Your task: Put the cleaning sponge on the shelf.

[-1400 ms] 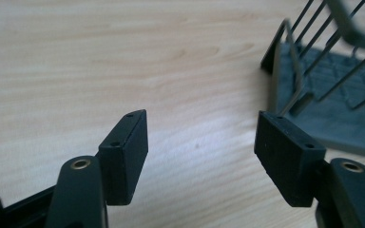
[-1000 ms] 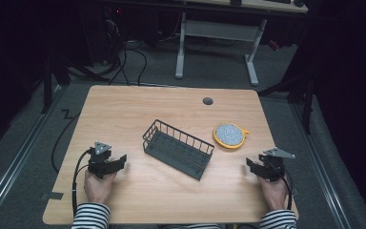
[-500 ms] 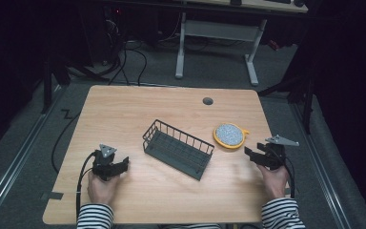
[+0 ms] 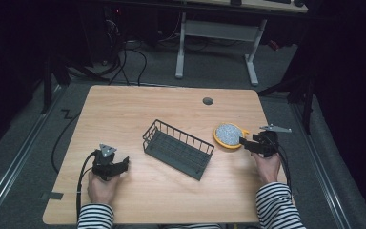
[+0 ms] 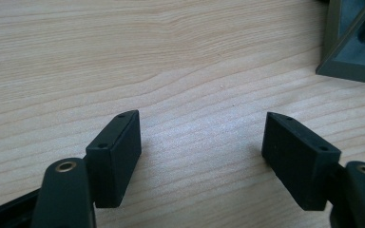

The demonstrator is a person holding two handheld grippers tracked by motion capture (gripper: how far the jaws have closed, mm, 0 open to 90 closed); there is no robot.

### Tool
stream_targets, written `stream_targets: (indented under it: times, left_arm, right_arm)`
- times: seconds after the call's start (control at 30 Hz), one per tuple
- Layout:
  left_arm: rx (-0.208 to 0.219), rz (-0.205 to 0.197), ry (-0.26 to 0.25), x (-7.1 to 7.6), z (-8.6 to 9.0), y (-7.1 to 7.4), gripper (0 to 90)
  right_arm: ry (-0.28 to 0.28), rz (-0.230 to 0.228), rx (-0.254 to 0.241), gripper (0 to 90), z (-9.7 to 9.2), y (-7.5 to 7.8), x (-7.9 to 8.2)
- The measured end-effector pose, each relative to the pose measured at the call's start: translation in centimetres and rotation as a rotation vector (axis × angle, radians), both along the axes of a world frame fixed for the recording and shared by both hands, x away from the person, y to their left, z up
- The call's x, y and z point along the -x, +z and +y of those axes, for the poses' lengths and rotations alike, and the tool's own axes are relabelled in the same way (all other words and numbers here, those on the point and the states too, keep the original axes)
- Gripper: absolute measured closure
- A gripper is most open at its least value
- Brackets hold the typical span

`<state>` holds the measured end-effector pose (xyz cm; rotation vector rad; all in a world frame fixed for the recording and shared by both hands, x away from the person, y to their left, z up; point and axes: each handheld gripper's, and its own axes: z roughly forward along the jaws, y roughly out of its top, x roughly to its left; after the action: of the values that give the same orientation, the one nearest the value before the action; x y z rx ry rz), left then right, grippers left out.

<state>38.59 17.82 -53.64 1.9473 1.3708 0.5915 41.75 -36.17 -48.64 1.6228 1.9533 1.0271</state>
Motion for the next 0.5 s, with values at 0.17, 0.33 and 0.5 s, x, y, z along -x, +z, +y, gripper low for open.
stream_targets:
  times: [0.17,0.33,0.5]
  left_arm:
    - [-0.002,0.0,-0.003,0.0,0.0,0.0,28.8]
    - [-0.001,0.002,-0.007,0.0,-0.1,0.0,27.9]
    - [-0.003,0.002,-0.011,0.0,-0.1,0.0,26.7]
  right_arm:
    - [-0.005,0.021,-0.002,27.7,0.8,-0.7,-0.9]
    - [-0.041,0.037,-0.032,25.8,0.7,-1.6,-1.7]
    - [-0.053,0.048,-0.046,24.4,0.7,-2.2,-2.3]
